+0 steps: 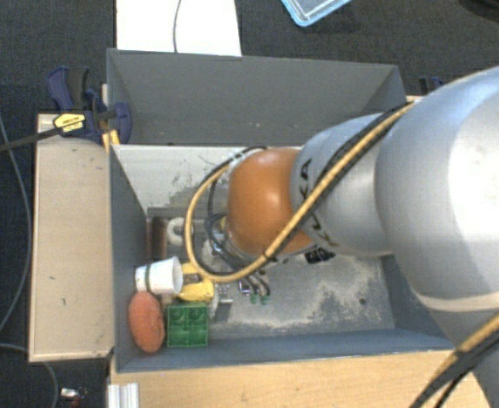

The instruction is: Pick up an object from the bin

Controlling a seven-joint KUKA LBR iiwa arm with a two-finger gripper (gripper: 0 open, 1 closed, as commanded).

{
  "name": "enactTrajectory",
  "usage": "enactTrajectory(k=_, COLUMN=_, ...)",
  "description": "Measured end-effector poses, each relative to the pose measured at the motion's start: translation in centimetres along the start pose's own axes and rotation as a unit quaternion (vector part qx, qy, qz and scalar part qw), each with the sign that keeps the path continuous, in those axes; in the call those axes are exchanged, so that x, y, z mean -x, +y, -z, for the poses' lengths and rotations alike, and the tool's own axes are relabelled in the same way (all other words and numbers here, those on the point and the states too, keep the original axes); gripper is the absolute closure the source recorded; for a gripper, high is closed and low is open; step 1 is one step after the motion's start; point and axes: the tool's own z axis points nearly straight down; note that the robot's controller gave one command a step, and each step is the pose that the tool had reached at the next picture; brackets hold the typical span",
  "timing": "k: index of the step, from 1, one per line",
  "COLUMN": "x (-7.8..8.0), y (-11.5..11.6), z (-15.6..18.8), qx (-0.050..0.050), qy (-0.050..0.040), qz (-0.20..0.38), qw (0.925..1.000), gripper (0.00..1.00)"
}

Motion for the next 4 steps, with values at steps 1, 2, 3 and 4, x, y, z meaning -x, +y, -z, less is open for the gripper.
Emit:
enactTrajectory(k=1, x=-0.2, y=1.1, z=-0.1, qx=0.000, qy=-0.0031, qz=0.089, qw=0.9961, gripper=0.00)
enactTrajectory(k=2, x=0.1, y=2.0, z=-1.5, qx=0.000, qy=-0.0059, qz=0.173, qw=0.9848, gripper=0.00)
enactTrajectory(k=3, x=0.0, y=3.4, z=-1.5, qx=-0.001, qy=-0.0093, qz=0.254, qw=0.9671, gripper=0.00)
enactTrajectory(k=4, x=-1.0, y=4.0, z=-1.4, qx=-0.002, qy=-0.0121, qz=0.320, qw=0.9474, gripper=0.00)
